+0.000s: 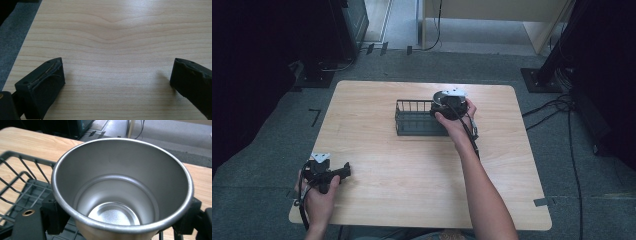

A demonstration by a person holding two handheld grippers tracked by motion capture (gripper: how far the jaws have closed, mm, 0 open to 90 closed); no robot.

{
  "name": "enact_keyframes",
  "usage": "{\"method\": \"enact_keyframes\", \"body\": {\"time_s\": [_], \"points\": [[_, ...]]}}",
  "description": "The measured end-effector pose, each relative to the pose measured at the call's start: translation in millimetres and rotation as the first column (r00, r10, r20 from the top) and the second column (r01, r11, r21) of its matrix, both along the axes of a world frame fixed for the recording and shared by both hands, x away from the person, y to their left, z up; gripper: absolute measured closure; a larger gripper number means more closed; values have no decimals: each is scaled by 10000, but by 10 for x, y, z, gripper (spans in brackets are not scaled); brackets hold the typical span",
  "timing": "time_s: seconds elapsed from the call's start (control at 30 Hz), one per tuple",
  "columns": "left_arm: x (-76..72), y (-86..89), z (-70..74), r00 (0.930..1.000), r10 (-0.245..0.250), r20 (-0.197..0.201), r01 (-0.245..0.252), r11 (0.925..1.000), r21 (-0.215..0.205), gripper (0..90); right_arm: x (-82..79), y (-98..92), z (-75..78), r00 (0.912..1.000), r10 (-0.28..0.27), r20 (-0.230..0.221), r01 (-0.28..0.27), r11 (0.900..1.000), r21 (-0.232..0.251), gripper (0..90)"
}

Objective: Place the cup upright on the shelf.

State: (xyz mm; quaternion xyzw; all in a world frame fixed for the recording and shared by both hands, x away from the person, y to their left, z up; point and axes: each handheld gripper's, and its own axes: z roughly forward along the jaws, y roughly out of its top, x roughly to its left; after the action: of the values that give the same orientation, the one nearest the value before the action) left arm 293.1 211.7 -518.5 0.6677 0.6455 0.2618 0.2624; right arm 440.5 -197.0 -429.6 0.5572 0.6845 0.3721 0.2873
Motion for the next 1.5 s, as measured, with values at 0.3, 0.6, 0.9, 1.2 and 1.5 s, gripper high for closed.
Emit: {"method": "enact_keyframes", "body": {"time_s": [0.3,0.6,0.9,1.2,1.5], "points": [[0,0,0,10000,-1,-3,1,10000,0,0,-4,-8,-136,9994,51,-348,-51,10000,-14,183],[0,0,0,10000,0,-1,0,10000,1,0,-36,16,-124,9974,209,-683,-202,9997,96,101],[0,0,0,10000,3,-5,-3,10000,0,0,-153,-24,57,9982,307,-521,-289,9989,365,0],[0,0,0,10000,0,-1,0,10000,4,0,-400,-216,298,9995,309,-118,-302,9978,585,0],[0,0,0,10000,-1,0,1,10000,2,0,-738,-509,344,9996,202,181,-210,9986,493,0]]}}
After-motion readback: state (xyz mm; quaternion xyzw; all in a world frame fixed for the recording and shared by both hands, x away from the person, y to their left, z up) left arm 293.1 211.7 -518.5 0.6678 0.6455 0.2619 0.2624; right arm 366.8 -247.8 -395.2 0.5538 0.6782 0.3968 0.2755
